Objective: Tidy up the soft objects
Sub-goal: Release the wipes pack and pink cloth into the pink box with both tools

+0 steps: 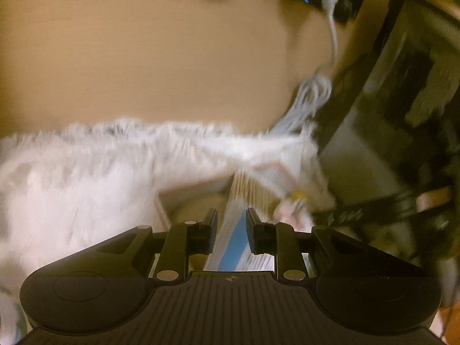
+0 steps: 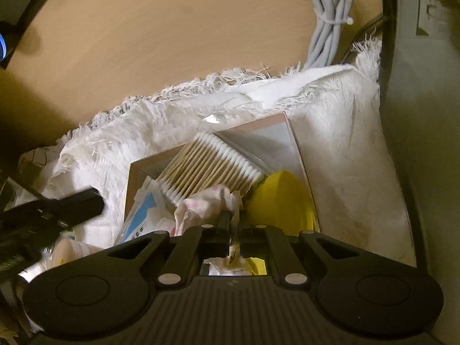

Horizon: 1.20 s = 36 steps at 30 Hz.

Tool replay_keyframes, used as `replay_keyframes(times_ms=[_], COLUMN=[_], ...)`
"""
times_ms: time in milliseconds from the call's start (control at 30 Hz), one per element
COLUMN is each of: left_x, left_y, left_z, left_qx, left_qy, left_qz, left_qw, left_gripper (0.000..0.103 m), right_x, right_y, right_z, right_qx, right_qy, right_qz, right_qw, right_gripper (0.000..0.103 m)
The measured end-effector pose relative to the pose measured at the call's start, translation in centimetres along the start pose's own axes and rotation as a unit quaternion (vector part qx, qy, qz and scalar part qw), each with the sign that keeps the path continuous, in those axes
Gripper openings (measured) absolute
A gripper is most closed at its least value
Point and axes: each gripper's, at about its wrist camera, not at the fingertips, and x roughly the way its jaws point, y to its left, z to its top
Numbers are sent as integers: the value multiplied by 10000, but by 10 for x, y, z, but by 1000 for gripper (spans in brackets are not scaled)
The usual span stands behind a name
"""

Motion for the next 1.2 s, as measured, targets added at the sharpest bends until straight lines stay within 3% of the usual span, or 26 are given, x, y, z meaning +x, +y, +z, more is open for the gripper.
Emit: replay_keyframes(times_ms=[67,100,167,233,367,467,533,633,767,1033,1200], left_x=[8,13,22,28,39,35,26,5,11,36,30], left_y=[-2,-3,-6,-9,-14,-15,-18,-24,-31,-41,-38], left_z=[-6,-8,-11,-10,-6,-4,-3,-9,-20,-22,-22], left_qx=[27,25,14,33,82,40,-10,4,101,484,211], left_qy=[156,231,309,290,247,160,62,-134,254,58,-119], left_qz=[39,-3,-97,-162,-227,-276,-268,-219,-408,-395,-447], left_qw=[9999,9997,9995,9994,9994,9995,9996,9997,9988,9980,9987], left_gripper=[24,24,24,24,24,24,24,24,24,23,23], right_x=[-13,-23,-42,-59,-69,-54,-36,-9,8,-37,-62], right_y=[6,9,15,17,20,21,19,21,14,27,31], right_z=[1,0,-1,-4,-13,-18,-20,-22,-19,-40,-62], right_qx=[-80,-110,-180,-227,-465,-737,-749,-787,-628,-806,-1017], right_qy=[-134,-265,-583,-842,-1084,-1066,-797,-657,-607,-1142,-1472], right_qz=[143,194,296,310,-60,-470,-397,-677,-680,-1154,-1277], right_qw=[9998,9994,9977,9957,9930,9905,9932,9924,9939,9834,9755], right_gripper=[13,23,53,61,55,31,27,28,31,34,39])
